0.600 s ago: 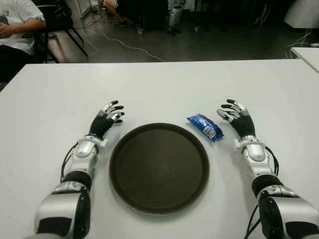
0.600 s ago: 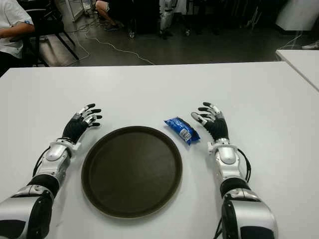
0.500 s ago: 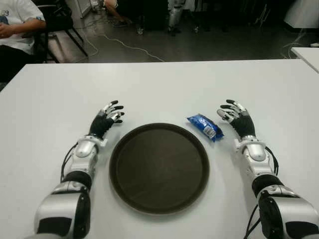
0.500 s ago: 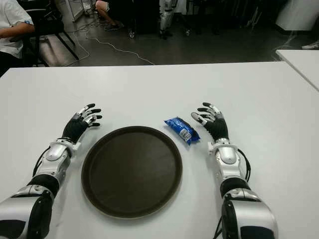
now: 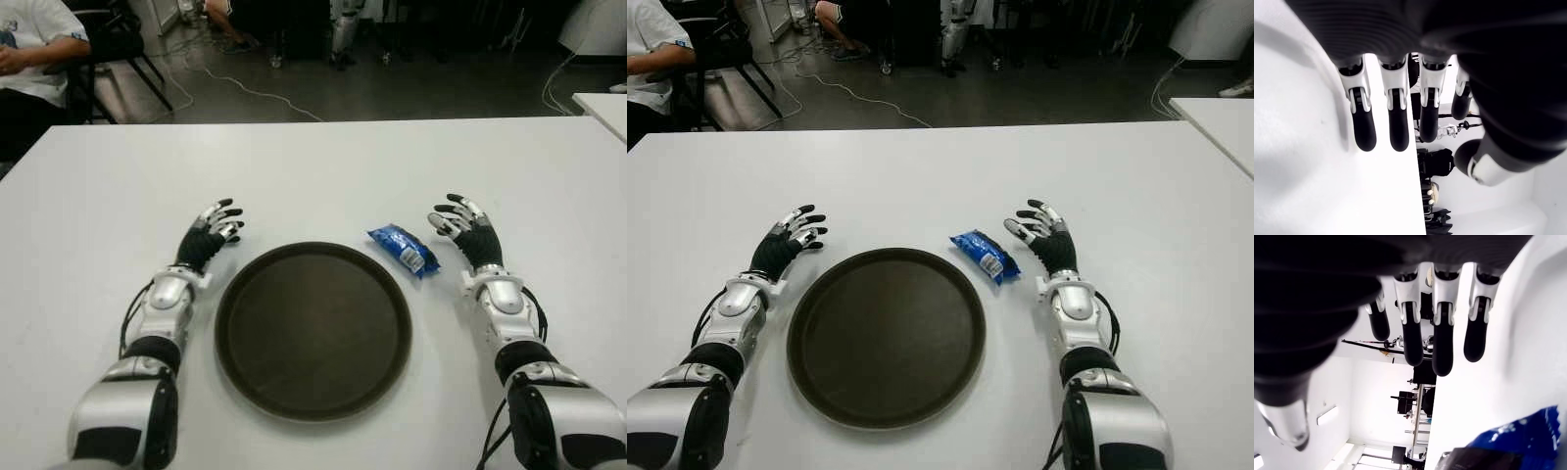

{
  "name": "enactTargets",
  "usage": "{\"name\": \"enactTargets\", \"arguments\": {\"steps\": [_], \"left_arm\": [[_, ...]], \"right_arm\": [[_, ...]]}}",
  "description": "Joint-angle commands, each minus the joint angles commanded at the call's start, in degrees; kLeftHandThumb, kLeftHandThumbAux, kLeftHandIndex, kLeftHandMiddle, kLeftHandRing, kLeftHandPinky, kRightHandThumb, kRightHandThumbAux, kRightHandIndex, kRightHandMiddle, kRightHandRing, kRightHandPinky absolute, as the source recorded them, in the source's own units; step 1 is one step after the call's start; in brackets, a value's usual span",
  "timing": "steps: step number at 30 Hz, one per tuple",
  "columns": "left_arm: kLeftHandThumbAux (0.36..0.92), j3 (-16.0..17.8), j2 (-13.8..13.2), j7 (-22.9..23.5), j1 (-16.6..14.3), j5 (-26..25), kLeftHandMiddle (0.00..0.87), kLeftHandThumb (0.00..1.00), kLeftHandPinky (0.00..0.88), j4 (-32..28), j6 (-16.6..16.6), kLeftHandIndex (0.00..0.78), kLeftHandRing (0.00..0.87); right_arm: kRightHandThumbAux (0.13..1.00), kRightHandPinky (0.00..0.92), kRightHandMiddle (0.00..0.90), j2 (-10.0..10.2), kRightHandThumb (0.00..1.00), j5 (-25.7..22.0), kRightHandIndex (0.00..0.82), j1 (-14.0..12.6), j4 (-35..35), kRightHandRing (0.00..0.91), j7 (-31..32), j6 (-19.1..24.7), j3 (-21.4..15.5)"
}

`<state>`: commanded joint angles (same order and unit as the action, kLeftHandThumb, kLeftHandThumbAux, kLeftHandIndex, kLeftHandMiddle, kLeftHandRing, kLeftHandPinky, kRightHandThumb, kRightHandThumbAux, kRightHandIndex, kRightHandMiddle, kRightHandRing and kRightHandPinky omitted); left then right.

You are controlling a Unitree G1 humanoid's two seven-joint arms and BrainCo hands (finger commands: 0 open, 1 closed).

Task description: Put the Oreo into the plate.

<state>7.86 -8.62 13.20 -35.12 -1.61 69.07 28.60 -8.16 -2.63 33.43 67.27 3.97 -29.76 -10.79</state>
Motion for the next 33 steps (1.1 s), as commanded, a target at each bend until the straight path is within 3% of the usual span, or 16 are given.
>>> {"name": "enactTargets", "arguments": {"steps": [9, 17, 33], "left_arm": [[0.673, 0.04, 0.10, -0.44, -0.03, -0.01, 0.208, 0.141, 0.257, -0.07, 0.12, 0.128, 0.217], [0.665, -0.14, 0.05, -2.29, -0.11, 0.63, 0.201, 0.154, 0.215, 0.32, 0.52, 0.125, 0.202], [0.673, 1.07, 0.42, -1.69, -0.09, -0.60, 0.172, 0.182, 0.172, 0.58, 0.64, 0.103, 0.171]], "right_arm": [[0.632, 0.330, 0.325, -0.09, 0.006, -0.09, 0.215, -0.04, -0.40, 0.347, -0.35, 0.19, 0.28], [0.629, 0.340, 0.323, 0.00, 0.034, -0.19, 0.222, -0.06, -0.27, 0.346, -0.94, 0.12, 0.14], [0.618, 0.344, 0.314, -0.01, 0.054, 0.00, 0.218, -0.20, -0.21, 0.341, -1.39, -0.50, 0.35]]}}
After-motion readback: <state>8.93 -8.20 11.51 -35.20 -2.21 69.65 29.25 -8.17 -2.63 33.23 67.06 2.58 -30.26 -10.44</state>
